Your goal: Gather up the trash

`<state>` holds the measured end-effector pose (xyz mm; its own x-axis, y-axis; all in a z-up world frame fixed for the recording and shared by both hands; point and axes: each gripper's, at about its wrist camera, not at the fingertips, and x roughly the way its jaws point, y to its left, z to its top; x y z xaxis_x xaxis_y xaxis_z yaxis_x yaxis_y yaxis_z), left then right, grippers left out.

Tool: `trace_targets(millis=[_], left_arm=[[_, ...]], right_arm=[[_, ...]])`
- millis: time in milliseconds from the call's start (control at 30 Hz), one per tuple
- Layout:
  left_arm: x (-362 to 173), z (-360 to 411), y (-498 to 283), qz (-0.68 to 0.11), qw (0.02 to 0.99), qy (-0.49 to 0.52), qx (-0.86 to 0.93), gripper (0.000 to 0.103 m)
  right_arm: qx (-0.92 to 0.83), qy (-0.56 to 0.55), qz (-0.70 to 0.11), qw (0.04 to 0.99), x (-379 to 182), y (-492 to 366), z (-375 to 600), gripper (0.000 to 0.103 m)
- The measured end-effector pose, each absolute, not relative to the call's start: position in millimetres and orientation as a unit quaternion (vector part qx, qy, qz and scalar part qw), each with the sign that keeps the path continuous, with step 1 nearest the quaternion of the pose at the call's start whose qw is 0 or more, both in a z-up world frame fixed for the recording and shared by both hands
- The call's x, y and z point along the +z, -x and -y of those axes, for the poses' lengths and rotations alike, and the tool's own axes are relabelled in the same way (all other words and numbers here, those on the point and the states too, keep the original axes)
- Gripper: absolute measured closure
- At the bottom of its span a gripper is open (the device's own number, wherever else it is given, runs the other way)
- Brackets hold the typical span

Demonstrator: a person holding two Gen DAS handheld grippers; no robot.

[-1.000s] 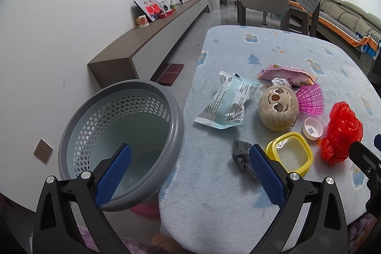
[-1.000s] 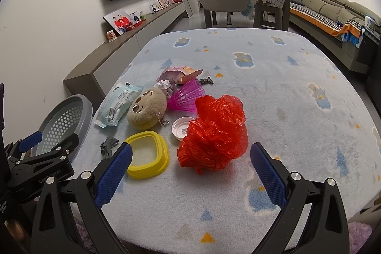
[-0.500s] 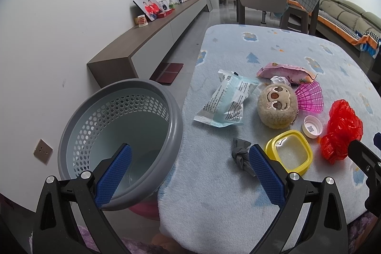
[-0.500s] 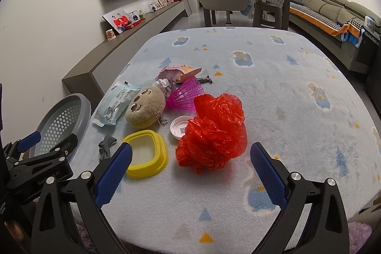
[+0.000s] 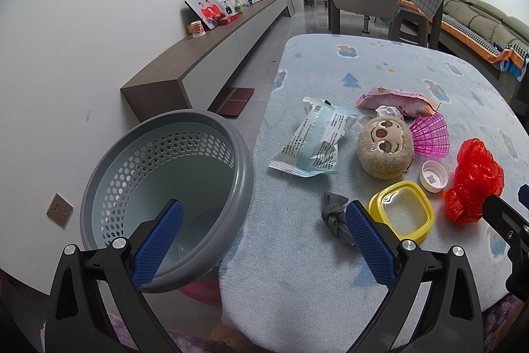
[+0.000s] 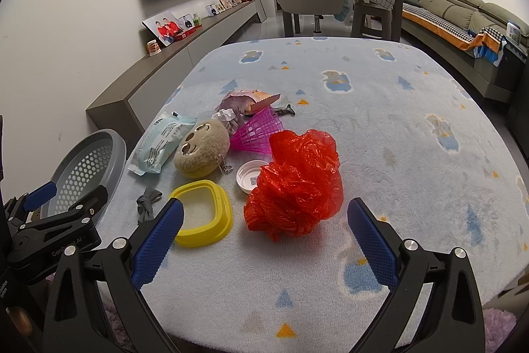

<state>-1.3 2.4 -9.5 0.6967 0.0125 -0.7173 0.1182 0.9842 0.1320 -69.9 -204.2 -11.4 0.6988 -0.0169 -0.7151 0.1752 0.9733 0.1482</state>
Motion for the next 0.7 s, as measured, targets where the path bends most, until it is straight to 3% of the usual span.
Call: trace_targets(millis=[700], left_arm=[[-17, 2, 7, -0.398, 0.912, -0.086, -0.037, 0.006]], right_arm=[[-0.055, -0.105, -0.388, 0.914, -17, 75, 218, 0.008]])
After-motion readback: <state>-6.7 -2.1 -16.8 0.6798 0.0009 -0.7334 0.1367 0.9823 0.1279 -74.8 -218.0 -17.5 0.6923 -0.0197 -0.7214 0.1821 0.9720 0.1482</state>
